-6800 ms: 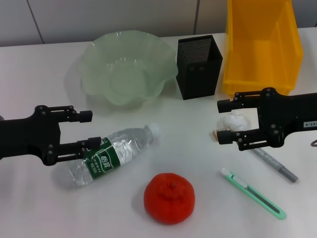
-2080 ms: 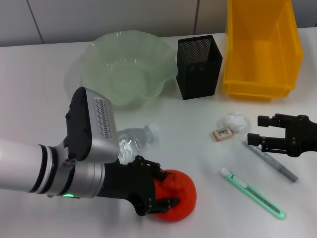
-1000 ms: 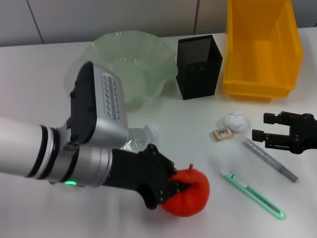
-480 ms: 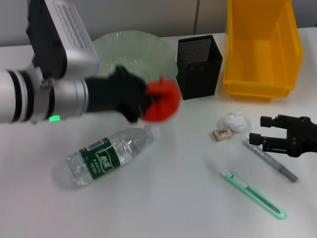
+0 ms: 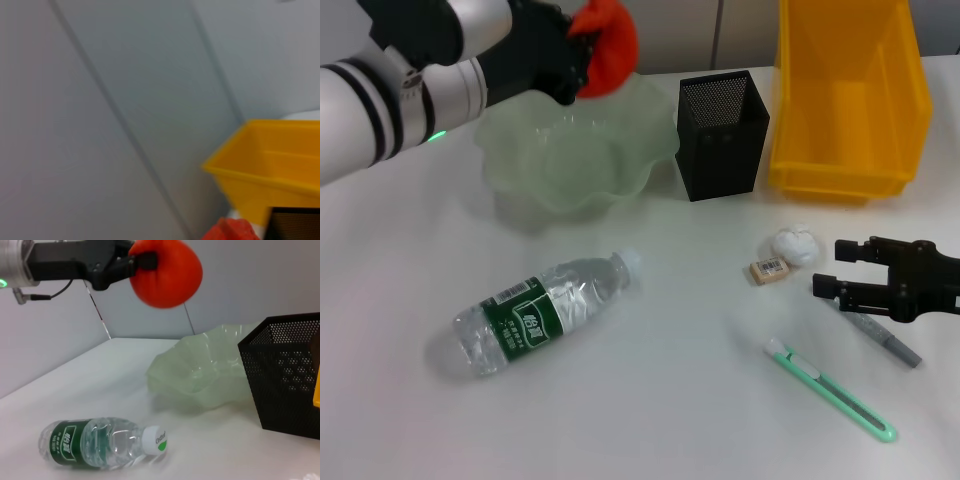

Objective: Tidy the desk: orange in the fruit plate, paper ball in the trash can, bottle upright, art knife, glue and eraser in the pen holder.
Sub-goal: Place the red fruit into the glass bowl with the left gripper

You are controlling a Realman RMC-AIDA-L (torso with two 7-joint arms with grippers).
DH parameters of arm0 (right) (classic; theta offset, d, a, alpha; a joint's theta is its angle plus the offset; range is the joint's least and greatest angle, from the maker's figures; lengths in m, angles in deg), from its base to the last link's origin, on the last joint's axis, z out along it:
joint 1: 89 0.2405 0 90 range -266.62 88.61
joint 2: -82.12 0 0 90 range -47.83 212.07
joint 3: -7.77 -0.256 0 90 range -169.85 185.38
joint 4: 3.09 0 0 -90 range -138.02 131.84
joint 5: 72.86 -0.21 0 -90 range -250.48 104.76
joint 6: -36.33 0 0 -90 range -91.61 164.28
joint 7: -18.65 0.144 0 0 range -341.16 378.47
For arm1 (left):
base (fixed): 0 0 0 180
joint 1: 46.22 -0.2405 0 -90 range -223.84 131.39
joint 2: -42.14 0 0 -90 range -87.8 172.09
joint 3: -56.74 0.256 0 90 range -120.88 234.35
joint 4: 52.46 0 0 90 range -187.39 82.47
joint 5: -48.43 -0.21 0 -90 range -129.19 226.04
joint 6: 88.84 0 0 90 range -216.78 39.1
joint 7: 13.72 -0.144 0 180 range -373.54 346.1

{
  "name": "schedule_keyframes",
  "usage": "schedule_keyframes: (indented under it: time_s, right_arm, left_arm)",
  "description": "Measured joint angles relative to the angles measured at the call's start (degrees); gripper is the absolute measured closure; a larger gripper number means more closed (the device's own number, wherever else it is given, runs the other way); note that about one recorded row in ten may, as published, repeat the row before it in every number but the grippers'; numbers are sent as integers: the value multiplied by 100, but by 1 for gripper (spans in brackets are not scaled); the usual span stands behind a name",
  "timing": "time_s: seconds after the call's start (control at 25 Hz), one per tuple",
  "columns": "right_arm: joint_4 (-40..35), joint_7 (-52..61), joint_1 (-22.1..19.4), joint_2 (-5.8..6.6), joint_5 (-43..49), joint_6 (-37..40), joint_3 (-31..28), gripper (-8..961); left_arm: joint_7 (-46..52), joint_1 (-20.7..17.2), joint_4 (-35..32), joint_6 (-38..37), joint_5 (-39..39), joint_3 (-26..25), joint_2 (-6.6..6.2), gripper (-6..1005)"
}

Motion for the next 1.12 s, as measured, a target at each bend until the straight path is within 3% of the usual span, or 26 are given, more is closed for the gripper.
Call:
schedule_keyframes:
  time_s: [0.48, 0.68, 1.12]
  right_arm:
    - [76, -82, -36, -7, 3, 29, -33, 195]
    - [89, -117, -36, -5, -10, 43, -24, 195]
    - [95, -106, -30, -4, -31, 74, -37, 195]
  left_arm:
    - [-33, 807, 1494, 968, -27, 120, -8, 941]
    - [-63, 914, 1846, 1238, -56, 131, 0, 942]
    - [-167, 835, 1909, 1380, -74, 291, 10, 941]
